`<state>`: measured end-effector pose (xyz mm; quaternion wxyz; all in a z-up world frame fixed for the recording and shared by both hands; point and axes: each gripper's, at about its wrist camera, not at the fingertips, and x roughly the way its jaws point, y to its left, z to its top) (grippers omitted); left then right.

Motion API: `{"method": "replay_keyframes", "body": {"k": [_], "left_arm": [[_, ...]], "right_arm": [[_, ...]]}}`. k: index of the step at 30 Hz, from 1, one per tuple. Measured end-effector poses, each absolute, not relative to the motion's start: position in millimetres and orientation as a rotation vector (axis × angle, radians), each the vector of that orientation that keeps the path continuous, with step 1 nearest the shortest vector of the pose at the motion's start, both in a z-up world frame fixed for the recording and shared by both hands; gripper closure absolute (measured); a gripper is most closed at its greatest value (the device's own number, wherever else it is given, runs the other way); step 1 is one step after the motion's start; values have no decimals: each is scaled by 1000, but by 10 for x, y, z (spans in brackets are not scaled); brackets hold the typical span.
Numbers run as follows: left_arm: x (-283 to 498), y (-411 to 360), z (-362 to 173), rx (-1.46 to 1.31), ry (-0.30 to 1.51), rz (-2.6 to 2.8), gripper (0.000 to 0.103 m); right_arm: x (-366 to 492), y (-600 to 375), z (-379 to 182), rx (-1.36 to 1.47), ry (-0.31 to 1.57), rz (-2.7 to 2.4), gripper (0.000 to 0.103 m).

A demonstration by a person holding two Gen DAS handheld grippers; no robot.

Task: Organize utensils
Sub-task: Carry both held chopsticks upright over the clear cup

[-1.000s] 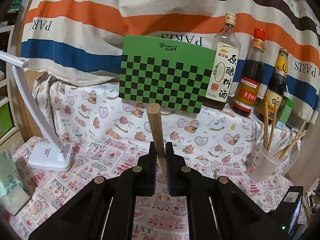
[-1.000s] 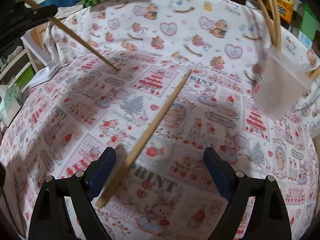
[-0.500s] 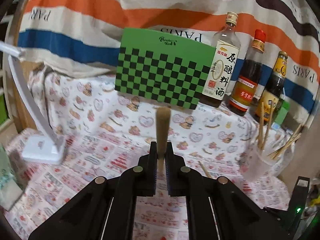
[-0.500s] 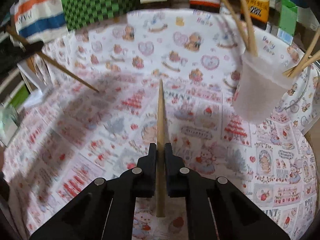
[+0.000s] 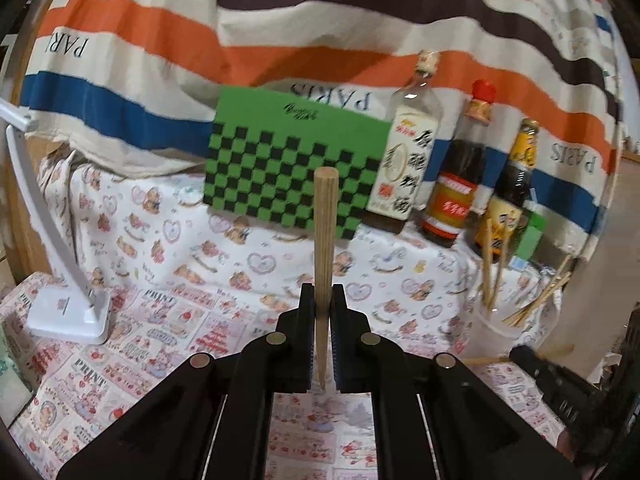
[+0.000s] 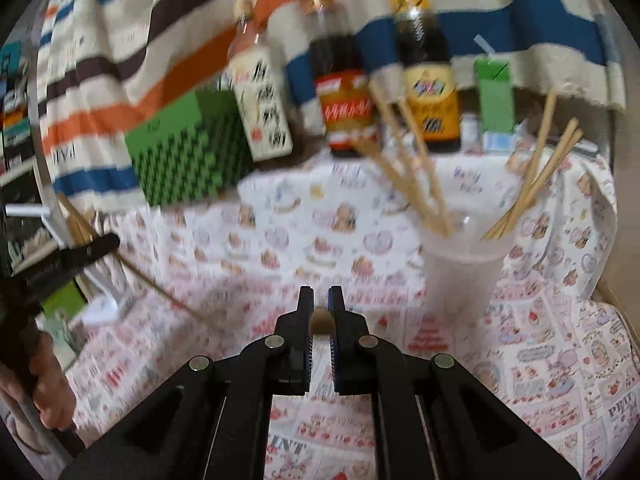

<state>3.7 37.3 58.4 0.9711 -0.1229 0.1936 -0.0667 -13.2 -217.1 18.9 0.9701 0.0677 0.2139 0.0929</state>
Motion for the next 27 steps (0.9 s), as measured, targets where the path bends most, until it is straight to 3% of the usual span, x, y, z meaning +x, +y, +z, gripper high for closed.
{"method": "replay_keyframes", "body": {"k": [18, 27], "left_arm": [[-90, 66, 665, -233, 353, -251, 97], [29, -231, 1083, -310, 325, -328, 97]], "right_arm": [[-850, -2898, 945, 266, 7, 245, 95], [-887, -3385, 1047, 397, -37, 185, 95]]}}
